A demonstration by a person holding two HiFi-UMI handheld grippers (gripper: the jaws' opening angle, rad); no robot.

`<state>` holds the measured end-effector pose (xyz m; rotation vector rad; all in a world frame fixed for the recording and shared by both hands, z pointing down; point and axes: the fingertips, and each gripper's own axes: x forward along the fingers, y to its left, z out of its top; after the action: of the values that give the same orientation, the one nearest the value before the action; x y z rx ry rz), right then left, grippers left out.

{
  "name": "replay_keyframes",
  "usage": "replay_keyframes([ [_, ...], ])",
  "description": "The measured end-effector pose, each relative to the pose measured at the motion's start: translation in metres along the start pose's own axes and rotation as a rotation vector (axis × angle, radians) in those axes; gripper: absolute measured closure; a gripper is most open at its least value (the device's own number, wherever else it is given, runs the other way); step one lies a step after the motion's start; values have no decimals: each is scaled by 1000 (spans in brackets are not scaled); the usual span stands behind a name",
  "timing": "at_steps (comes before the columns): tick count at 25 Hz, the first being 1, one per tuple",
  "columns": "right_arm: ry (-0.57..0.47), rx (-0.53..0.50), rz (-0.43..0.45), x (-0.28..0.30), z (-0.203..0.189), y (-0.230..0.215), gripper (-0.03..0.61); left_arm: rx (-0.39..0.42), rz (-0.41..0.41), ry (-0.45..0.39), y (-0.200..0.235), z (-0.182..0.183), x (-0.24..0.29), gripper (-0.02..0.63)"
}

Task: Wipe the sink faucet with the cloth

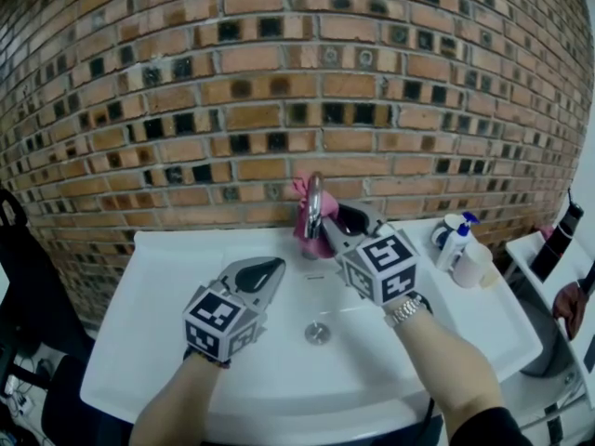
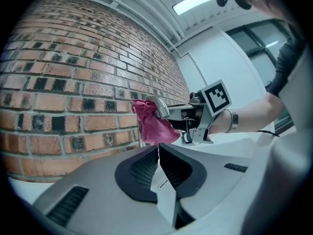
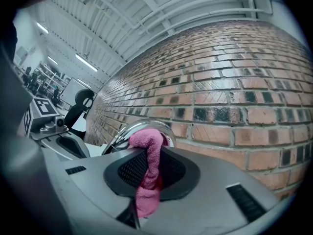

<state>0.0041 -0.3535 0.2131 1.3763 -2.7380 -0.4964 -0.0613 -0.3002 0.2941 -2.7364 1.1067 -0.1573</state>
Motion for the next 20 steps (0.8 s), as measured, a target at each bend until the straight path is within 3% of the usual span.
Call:
replay_keyframes([
  [6, 9, -43, 27, -13, -6, 12, 515, 5, -6, 9, -3, -2, 1, 597],
  [11, 4, -56, -15, -29, 0, 8, 515, 5, -7, 9, -4, -3, 3, 597],
  [20, -145, -64, -72, -46, 46, -4, 515, 4, -2, 15, -2, -6, 3, 597],
])
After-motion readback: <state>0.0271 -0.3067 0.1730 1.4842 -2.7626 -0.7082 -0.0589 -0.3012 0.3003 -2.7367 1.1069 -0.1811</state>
